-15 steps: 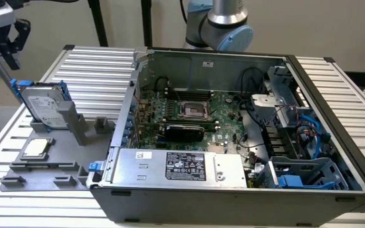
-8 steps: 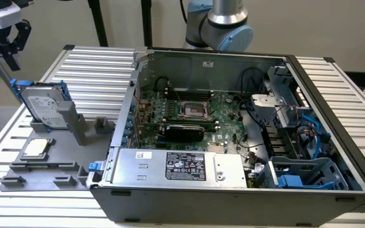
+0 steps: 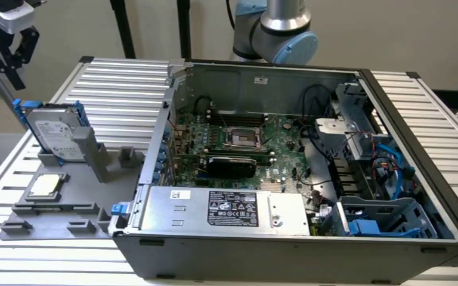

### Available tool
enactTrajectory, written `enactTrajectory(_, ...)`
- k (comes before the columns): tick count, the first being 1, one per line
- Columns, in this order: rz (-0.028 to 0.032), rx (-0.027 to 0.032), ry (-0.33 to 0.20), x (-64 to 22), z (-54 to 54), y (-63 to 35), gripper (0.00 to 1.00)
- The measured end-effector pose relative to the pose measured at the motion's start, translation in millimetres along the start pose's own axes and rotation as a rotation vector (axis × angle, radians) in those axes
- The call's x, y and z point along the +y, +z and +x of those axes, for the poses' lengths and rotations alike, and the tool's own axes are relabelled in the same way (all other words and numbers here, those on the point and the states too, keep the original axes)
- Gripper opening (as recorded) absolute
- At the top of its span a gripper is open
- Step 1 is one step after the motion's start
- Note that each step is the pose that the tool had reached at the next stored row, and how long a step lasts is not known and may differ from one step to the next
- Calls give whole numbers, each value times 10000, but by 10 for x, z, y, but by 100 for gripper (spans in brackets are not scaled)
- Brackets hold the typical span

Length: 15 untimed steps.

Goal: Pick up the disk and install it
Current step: 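Pick up the disk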

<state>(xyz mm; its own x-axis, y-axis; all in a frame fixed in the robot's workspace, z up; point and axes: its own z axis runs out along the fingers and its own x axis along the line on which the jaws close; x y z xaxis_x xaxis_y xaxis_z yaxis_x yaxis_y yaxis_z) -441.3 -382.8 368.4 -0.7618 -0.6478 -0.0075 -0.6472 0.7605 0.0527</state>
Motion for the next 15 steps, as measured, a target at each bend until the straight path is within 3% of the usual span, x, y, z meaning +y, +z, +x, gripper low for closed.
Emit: enactTrajectory(15, -10, 135, -2731, 0, 0, 1, 11)
